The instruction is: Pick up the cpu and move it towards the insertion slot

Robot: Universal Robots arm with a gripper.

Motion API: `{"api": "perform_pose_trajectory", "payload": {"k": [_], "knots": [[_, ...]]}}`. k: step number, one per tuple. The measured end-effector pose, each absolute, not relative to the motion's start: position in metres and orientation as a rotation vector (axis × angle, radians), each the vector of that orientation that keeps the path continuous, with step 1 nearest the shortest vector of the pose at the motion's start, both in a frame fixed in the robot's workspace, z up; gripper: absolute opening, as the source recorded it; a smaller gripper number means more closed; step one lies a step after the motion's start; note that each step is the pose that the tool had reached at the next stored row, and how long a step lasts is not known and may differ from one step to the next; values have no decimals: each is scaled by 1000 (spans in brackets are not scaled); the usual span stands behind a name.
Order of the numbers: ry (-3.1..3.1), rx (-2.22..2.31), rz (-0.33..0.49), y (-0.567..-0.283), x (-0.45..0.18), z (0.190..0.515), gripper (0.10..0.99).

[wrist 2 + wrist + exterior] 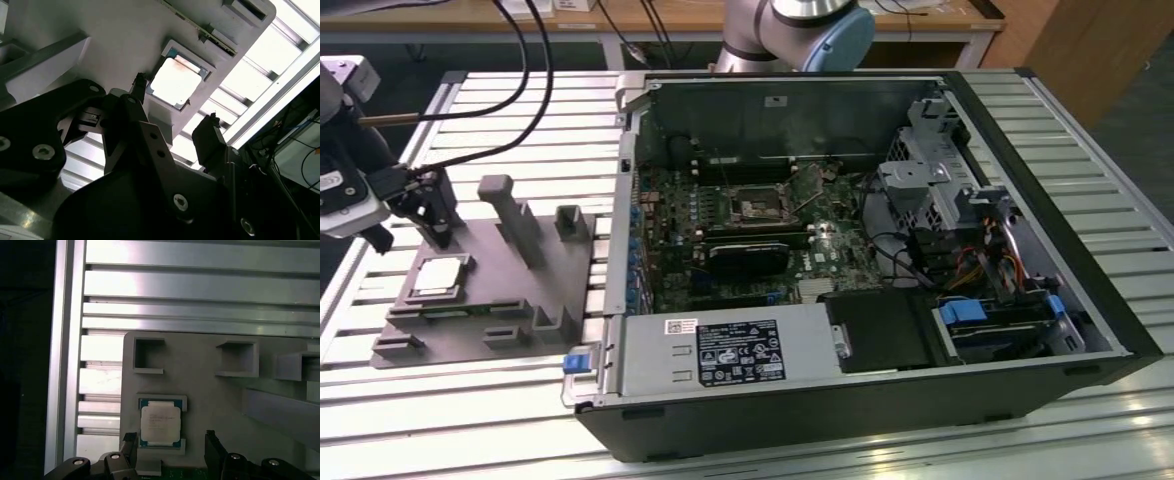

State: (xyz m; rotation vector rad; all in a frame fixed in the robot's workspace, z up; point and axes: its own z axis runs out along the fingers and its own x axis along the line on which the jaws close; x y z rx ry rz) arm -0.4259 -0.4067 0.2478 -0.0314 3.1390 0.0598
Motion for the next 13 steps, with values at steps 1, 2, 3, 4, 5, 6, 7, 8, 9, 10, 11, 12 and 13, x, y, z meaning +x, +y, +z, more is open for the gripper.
{"api": "perform_pose_trajectory", "payload": {"k": [1, 2, 3, 4, 5, 6, 7, 8, 9, 10, 11, 12, 13], "knots": [[3139, -31, 60, -407, -426, 247, 647], [3139, -31, 60, -407, -426, 246, 647], [3139, -31, 60, -407, -426, 245, 647], [3139, -31, 60, -407, -426, 244, 647], [3139, -31, 60, -407, -426, 244, 647], [3139, -31, 60, -407, -426, 243, 647], [3139, -31, 60, -407, -426, 242, 647], [3139, -31, 60, -407, -426, 242, 647], [3139, -31, 60, -407, -426, 241, 647], [3139, -31, 60, -407, -426, 241, 647], [3139, -32, 60, -408, -426, 240, 647], [3139, -32, 60, -408, -426, 240, 647], [3139, -31, 60, -408, -427, 239, 647]]}}
